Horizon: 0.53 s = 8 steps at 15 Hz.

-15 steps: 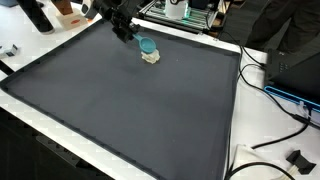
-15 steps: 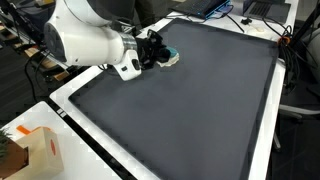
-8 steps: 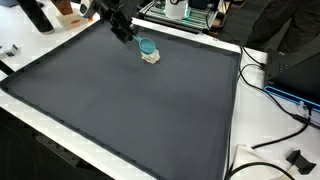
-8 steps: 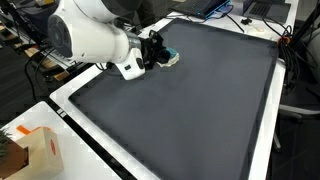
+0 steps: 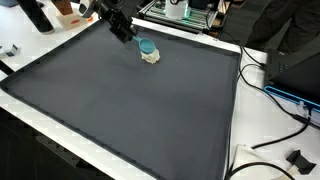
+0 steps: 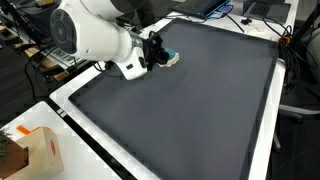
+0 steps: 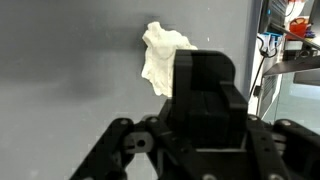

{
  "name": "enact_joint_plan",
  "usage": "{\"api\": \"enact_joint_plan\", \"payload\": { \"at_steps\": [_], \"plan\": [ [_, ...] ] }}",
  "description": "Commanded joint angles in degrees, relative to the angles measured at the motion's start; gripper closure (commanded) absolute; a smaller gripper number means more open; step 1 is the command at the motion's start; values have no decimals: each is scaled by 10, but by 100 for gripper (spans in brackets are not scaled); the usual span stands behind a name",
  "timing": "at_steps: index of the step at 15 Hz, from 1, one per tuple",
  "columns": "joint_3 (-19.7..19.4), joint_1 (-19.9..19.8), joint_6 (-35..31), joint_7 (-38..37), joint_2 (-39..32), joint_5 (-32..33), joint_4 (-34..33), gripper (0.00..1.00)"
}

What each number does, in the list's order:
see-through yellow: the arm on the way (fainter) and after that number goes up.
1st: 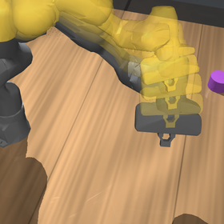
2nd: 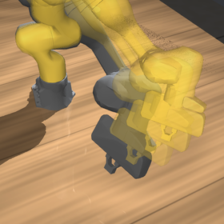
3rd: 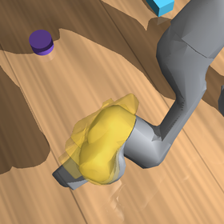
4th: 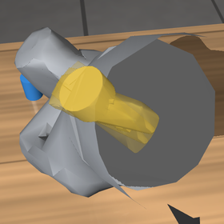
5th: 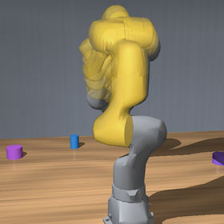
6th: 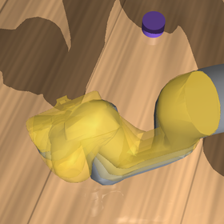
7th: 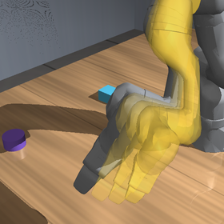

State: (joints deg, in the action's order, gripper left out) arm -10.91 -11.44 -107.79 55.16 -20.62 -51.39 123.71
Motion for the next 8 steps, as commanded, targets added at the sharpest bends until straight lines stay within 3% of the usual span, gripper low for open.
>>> {"api": "enact_joint_plan", "payload": {
  "at_steps": [1,8],
  "plan": [
    [7,8,-72,-7,-47,44,0,75],
    [26,15,-68,-34,-74,55,-27,75]
  ]
}}
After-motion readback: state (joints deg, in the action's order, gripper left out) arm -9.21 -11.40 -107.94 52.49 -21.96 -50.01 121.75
